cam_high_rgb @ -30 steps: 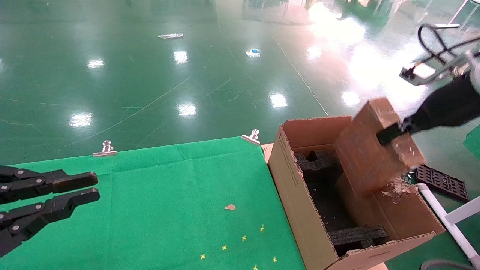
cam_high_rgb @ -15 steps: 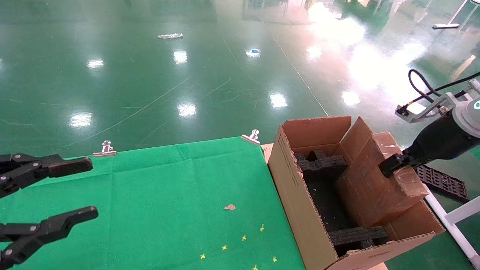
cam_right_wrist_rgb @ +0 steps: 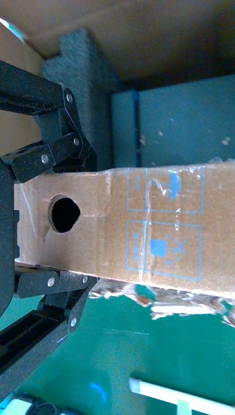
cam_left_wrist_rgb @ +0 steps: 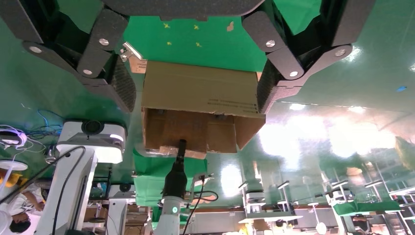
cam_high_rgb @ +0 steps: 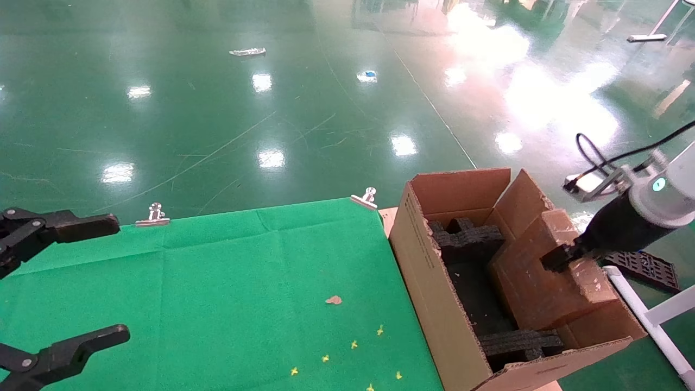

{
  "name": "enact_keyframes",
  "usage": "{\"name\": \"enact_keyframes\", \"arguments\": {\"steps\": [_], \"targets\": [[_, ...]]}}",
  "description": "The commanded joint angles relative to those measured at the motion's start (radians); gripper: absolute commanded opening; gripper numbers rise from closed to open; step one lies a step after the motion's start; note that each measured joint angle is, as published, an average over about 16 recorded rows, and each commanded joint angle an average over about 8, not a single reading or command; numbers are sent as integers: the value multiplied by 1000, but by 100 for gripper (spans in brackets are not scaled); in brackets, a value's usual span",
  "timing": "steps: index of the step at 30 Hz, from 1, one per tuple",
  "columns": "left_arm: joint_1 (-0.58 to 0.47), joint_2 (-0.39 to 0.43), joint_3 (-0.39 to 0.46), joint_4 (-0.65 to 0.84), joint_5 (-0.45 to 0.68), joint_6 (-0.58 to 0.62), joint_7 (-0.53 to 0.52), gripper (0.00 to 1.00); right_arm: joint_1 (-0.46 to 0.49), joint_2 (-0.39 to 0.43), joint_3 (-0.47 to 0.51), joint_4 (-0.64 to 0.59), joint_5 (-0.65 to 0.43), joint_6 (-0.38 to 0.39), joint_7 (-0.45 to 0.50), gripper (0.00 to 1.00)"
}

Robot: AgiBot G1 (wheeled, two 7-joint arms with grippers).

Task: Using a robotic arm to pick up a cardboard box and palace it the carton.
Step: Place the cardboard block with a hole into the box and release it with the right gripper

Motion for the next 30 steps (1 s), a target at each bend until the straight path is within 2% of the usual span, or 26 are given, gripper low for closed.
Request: {"name": "enact_keyframes", "arguments": {"steps": [1, 10, 17, 25, 30], "targets": [[0, 0, 0, 0, 0, 0, 0, 100, -27, -7, 6, -17, 9, 23, -9, 0], [0, 0, 0, 0, 0, 0, 0, 100, -164, -39, 40, -59, 62, 133, -32, 0], [0, 0, 1, 0, 0, 0, 0, 100, -238, -39, 72, -69, 111, 163, -67, 2], [0, 0, 1, 0, -1, 0, 0, 100, -239, -40, 71, -85, 110, 141, -97, 100], [0, 0, 1, 0, -1, 0, 0, 100, -220, -45, 65, -94, 101, 125, -104, 100]]}}
